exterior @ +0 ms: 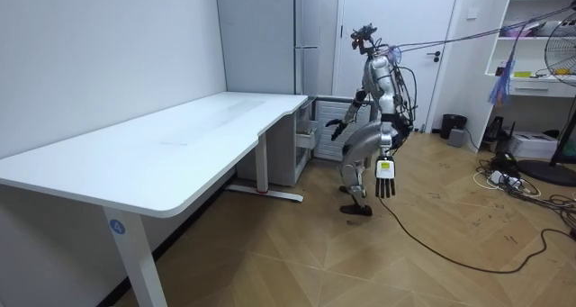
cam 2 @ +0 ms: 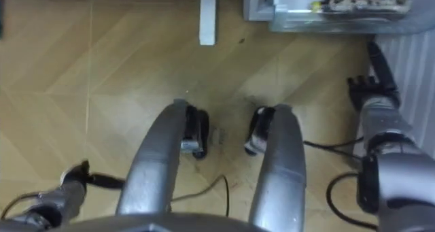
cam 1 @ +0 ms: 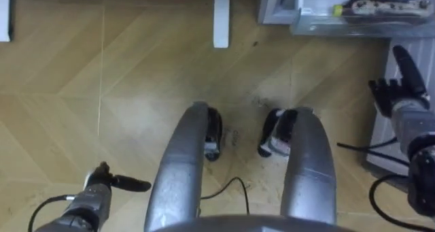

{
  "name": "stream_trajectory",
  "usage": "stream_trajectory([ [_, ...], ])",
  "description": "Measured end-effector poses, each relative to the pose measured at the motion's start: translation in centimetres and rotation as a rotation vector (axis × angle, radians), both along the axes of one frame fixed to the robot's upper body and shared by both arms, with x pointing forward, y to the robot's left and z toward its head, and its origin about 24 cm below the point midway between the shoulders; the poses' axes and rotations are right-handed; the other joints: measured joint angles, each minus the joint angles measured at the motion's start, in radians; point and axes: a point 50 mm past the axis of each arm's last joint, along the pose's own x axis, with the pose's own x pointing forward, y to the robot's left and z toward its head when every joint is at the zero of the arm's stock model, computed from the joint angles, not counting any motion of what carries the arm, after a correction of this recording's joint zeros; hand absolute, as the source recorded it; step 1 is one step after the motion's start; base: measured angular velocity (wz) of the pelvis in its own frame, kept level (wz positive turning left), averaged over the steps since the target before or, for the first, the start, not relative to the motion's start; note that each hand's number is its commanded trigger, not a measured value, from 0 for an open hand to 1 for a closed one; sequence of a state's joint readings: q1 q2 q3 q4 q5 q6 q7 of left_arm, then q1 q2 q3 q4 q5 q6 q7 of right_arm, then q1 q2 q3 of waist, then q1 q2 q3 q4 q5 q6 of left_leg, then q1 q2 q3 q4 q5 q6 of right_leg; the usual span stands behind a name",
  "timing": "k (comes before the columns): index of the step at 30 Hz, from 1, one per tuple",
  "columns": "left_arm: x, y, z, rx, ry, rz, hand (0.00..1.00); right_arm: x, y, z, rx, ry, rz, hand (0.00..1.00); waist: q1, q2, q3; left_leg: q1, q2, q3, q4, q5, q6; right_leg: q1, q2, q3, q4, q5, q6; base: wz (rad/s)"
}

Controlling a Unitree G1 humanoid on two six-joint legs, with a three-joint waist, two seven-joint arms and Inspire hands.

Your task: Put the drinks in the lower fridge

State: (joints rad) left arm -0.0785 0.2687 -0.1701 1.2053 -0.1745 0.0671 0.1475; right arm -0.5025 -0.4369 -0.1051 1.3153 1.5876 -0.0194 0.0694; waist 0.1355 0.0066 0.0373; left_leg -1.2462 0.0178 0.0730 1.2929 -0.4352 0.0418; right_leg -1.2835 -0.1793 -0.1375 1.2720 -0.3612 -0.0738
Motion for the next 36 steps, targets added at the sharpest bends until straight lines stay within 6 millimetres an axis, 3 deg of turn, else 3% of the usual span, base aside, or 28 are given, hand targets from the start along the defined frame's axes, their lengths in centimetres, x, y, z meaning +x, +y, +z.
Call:
stream_trajectory([
  [9,-0.2,0.8,0.4,-0.020,-0.013,-0.030,0.00,3.4,-0.1,4.1,-0.138,-0.127,0.143,0.00,0.006,-0.003,0.0005,-0.114,0.003,-0.005,0.124,-0.006,0.006,-0.103,-0.020,0.022,0.139,-0.036,0.004,0.17],
  [14,-0.9,1.2,0.4,-0.034,-0.016,-0.028,0.00,3.2,-0.6,4.3,-0.172,-0.110,0.159,0.00,0.002,-0.007,0.0017,-0.139,0.000,-0.005,0.133,-0.006,0.006,-0.121,-0.032,0.019,0.151,-0.052,0.014,0.09],
  [20,-1.4,1.5,0.6,-0.045,-0.029,-0.046,0.00,3.3,-0.6,4.3,-0.184,-0.102,0.178,0.00,0.005,-0.026,0.0063,-0.138,-0.011,-0.001,0.135,-0.007,0.007,-0.128,-0.037,0.028,0.158,-0.053,0.016,-0.03],
  [23,-2.4,2.2,0.7,-0.032,-0.028,-0.035,0.00,3.8,-0.1,4.7,-0.191,-0.106,0.210,0.00,0.008,-0.043,0.0118,-0.137,-0.013,-0.001,0.135,-0.008,0.010,-0.138,-0.049,0.023,0.158,-0.053,0.015,-0.19],
  [31,-5.6,2.7,1.0,-0.035,-0.013,-0.045,0.00,4.8,0.8,5.7,-0.226,-0.092,0.279,0.00,0.010,-0.047,0.0122,-0.127,-0.016,0.006,0.133,-0.012,0.002,-0.149,-0.072,0.020,0.166,-0.058,0.007,-0.13],
  [33,-6.4,3.3,1.2,-0.027,-0.002,-0.054,0.00,4.8,0.8,5.7,-0.250,-0.062,0.292,0.00,0.016,-0.046,0.0122,-0.122,-0.016,0.004,0.132,-0.013,-0.004,-0.143,-0.103,0.001,0.174,-0.072,0.002,0.02],
  [36,-7.2,3.6,1.4,-0.022,0.015,-0.058,0.00,4.9,0.8,5.9,-0.273,-0.034,0.305,0.00,0.034,-0.046,0.0121,-0.121,-0.016,-0.008,0.130,-0.016,-0.016,-0.135,-0.124,-0.023,0.177,-0.101,0.005,-0.06],
])
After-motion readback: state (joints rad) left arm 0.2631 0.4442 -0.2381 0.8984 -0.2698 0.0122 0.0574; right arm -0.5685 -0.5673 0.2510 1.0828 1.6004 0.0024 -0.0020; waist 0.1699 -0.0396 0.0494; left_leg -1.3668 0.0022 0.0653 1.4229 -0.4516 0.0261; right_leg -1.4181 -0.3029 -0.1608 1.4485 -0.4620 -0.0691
